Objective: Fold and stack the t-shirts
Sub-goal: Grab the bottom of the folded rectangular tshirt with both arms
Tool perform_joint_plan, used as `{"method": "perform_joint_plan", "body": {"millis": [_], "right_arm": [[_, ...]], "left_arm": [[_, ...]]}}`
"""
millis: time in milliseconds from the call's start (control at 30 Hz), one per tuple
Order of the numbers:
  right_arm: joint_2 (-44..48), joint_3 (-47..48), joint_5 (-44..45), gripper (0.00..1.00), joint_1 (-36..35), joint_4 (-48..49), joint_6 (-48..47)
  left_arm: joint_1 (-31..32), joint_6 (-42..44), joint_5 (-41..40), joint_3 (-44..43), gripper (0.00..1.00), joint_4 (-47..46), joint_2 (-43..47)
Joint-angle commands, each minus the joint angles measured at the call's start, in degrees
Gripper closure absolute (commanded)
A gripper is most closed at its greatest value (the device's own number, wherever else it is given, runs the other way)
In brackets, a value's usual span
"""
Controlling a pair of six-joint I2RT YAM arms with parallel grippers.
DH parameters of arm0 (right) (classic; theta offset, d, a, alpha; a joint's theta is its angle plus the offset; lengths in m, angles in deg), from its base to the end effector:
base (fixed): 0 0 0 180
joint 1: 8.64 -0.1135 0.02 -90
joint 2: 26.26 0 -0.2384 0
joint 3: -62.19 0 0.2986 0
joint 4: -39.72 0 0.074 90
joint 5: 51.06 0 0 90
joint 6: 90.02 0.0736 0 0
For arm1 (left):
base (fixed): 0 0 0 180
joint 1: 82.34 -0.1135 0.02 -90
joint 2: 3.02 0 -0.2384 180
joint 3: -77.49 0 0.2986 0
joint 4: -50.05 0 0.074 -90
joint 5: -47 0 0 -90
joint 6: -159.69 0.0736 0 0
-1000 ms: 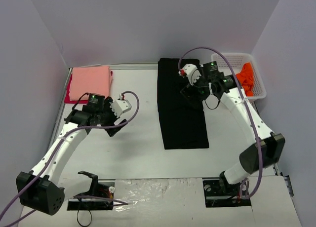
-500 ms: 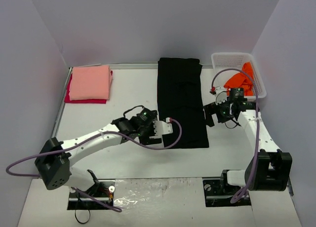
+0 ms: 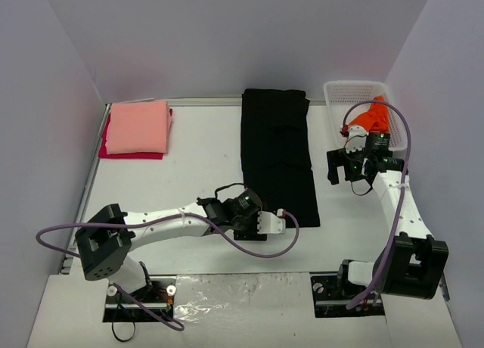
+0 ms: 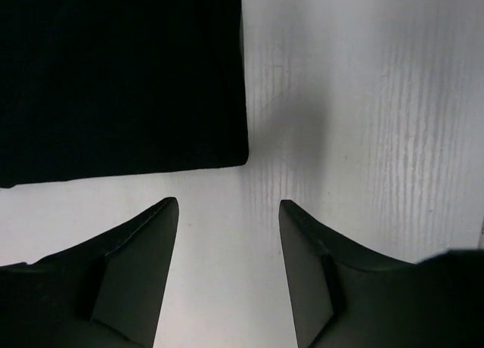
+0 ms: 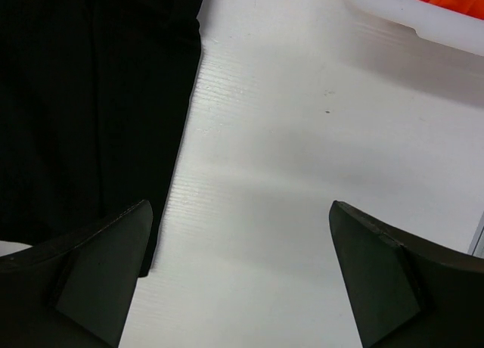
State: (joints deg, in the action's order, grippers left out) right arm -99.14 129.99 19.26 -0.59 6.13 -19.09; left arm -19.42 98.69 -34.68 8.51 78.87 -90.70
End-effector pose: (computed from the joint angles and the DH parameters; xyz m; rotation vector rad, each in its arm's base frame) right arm 0.3591 -0.0258 0.2254 -0.3928 2.1672 0.1228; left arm 0.1691 -0.3542 0.1477 1.7992 1.6441 -0.4457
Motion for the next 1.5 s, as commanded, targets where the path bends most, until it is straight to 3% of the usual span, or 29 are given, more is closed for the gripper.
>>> {"method": "perform_joint_plan", "body": {"millis": [0, 400, 733, 1133, 1300, 1467], "right_arm": [[-0.9, 0.7, 1.9, 0.0, -0.3, 0.6, 0.9], [-0.9, 0.3, 3.3, 0.0, -1.6, 0.6, 0.3], [-1.6, -0.7, 5.5, 0.0, -4.2, 0.6, -0.5], [-2.3, -1.2, 7.0, 0.0, -5.7, 0.6, -1.1], [-2.3, -1.3, 7.6, 0.0, -5.7, 0.6, -1.2], [-2.4, -1.4, 8.3, 0.0, -6.3, 0.6, -1.4]], "left_arm": [[1.5, -1.5, 2.4, 0.1, 0.46, -3.3, -0.6], [2.7, -1.3, -0.9, -0.4, 0.48, -7.7, -8.9], [2.7, -1.5, -4.8, -0.2, 0.54, -11.1, -10.2], [2.7, -0.7, -5.2, -1.1, 0.63, -8.1, -14.1], [2.3, -0.3, -5.6, -1.9, 0.73, -5.5, -14.9], [1.3, 0.5, -4.9, -1.7, 0.73, -3.6, -13.3]]}}
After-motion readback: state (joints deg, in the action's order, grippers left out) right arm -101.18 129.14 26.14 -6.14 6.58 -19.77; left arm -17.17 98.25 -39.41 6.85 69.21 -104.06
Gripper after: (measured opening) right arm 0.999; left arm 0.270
